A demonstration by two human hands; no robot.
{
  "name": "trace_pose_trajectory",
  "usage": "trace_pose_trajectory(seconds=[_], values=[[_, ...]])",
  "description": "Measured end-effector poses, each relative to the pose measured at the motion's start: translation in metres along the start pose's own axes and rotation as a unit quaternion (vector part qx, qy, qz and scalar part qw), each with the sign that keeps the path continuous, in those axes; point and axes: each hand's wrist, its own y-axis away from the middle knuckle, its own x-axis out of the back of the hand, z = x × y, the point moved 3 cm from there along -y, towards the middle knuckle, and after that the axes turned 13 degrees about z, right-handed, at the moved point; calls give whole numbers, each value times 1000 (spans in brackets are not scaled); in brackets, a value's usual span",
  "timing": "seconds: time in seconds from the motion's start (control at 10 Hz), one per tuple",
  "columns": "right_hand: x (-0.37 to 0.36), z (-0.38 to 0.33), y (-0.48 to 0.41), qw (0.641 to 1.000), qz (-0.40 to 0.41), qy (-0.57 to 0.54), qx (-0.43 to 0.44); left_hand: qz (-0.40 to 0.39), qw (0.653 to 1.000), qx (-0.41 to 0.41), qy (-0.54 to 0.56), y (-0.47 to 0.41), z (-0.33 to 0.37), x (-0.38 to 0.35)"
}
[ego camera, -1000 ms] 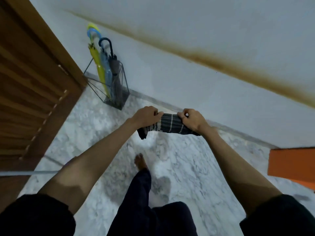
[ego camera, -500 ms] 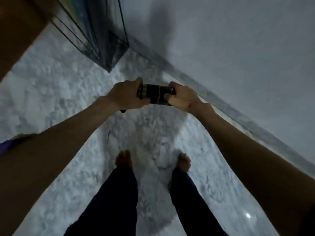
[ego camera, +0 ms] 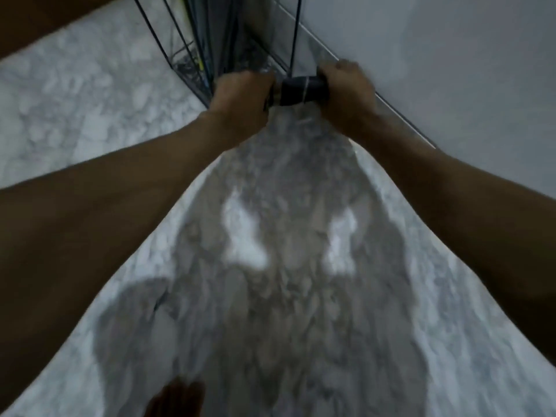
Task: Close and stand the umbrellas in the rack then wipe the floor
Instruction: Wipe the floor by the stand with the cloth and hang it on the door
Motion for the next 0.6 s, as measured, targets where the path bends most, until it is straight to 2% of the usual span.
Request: trace_pose_trajectory(seconds=[0.1,0.2,0.3,0.4,0.5,0.6], values=[[-47,6,6,997,-46,52,30,-114,993,-14,-14,16,1,-47],[-73,8,26,992,-80,45,85,-183,981,21,64,24,-1,-67],[-70,17,22,991,-125,17,51,-184,957,127,183,14,-17,-66],[-60,16,12,993,-113,-15,-13,-60,991,39,110,20,-19,-71],[-60,-6,25,994,-97,7,43,-36,991,-3,129,51,-5,-100],[-104,-14,20,989,-110,10,101,-17,996,34,78,77,-8,-129]])
